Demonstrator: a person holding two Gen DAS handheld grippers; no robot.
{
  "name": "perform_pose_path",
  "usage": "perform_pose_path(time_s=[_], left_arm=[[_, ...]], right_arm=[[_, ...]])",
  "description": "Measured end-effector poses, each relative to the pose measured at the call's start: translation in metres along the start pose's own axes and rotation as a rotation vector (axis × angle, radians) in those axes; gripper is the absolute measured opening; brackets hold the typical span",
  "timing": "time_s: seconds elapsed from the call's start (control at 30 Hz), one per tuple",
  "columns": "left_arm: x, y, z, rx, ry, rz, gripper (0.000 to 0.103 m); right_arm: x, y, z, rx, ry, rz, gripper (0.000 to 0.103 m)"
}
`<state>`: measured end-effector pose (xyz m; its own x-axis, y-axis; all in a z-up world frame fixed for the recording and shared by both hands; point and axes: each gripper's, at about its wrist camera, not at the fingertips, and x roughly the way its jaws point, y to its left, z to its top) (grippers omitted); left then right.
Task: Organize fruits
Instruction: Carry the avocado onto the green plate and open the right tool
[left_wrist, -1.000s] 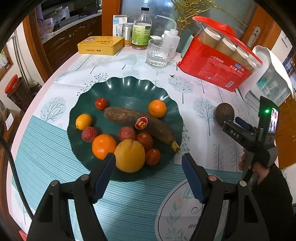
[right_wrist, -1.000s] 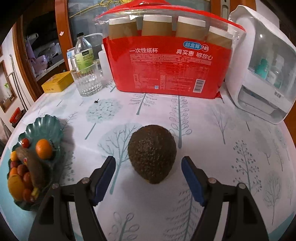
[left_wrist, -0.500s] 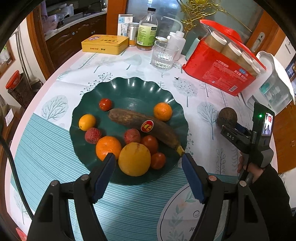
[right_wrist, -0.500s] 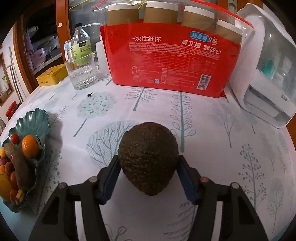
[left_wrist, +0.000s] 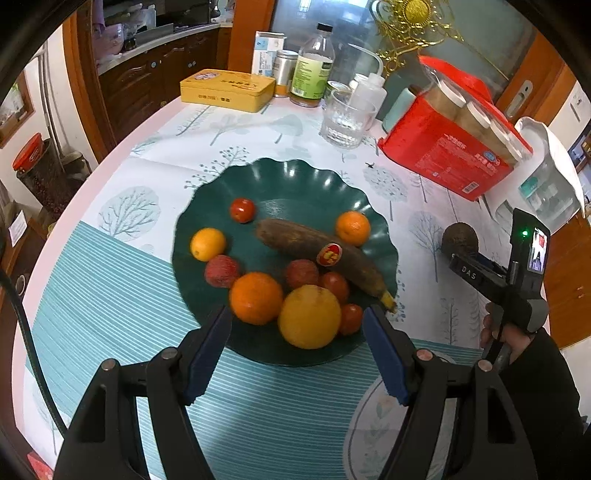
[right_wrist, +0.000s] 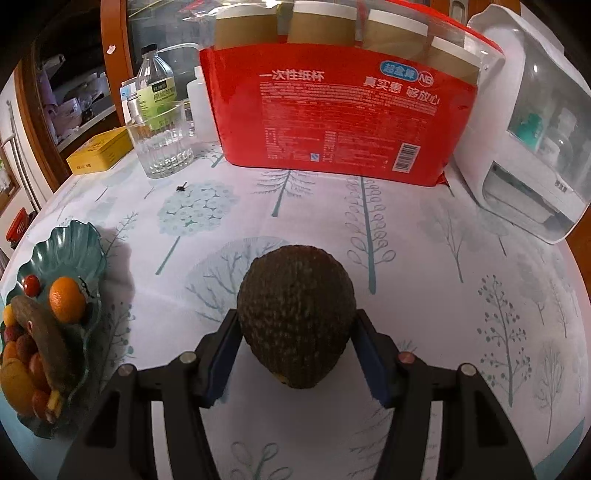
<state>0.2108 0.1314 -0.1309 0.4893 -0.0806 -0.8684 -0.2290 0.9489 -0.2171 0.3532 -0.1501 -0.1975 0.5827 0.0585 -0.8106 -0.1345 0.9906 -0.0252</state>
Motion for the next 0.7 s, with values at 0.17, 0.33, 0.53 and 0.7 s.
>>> perform_pose_path(time_s=[0.17,0.33,0.53,0.7], left_arm=[[-0.006,0.022,0.005,-0.004,-0.014,-0.01,0.073],[-0.008,0.047,0.011,0.003,-0.02,-0.032,0.073],[-0.007,0.085,0.019,0.006,-0.009,-0.065,0.073],[-0.003,0.117,0.025,-0.003,-0.002,-0.081,0.074]], right_arm=[[-0.015,0.019,0.005,0.006,-0.023,0.019,0.06],[-0.033,0.049,0.015,-0.008,-0.054,0.05,0.06],[-0.053,0.094,0.025,-0.026,-0.086,0.092,0.06],[-0.057,0.135,0.031,-0.049,-0.083,0.088,0.06]])
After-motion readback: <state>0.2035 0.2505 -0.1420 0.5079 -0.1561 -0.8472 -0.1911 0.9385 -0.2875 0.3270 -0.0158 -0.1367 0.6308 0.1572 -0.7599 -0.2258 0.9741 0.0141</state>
